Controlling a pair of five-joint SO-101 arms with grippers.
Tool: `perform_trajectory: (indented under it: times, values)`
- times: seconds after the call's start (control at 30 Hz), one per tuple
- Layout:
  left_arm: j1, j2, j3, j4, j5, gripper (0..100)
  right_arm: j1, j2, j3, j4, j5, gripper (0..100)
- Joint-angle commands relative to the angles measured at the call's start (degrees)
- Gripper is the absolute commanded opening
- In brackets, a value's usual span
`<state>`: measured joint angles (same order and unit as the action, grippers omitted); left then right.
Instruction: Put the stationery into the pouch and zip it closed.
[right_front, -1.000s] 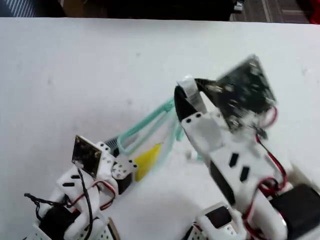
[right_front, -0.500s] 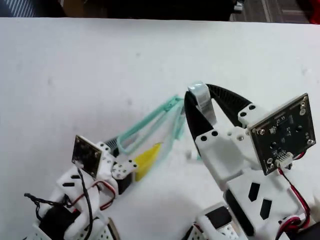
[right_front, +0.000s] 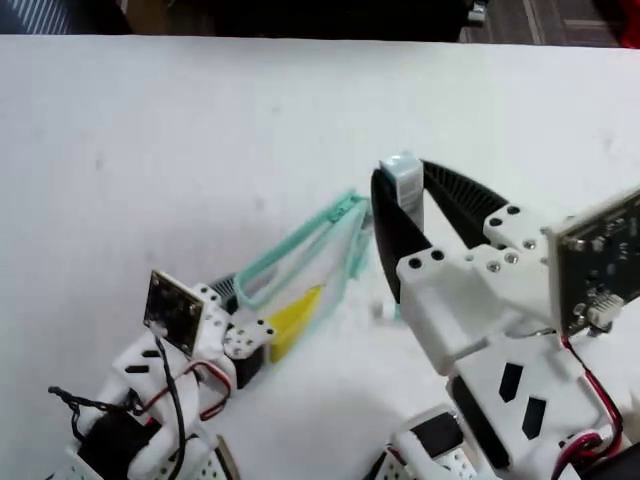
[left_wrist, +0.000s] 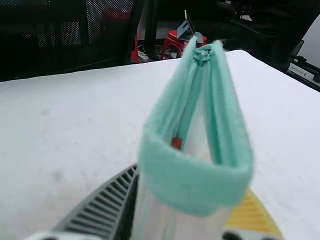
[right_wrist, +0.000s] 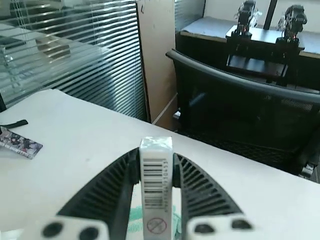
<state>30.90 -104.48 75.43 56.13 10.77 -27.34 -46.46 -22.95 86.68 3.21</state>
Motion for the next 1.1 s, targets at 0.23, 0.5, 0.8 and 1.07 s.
perform_trajectory:
  times: [0.23, 0.5, 0.8, 1.07]
  values:
    - [0.66, 0.22, -1.67, 0.00, 0.53, 23, -10.59, 0.40, 14.07, -19.38, -6.42, 1.6]
    - [0.48, 0.22, -1.76, -0.09, 0.53, 23, -16.75, 0.04, 24.97, -27.12, -6.42, 1.6]
    - [-2.07, 0.22, -2.02, -0.18, 0.53, 23, -16.75, -4.97, 32.79, -26.68, -6.42, 1.6]
    - [-1.89, 0.22, -2.02, -0.18, 0.53, 23, -16.92, -8.22, 39.47, -29.14, -2.55, 1.6]
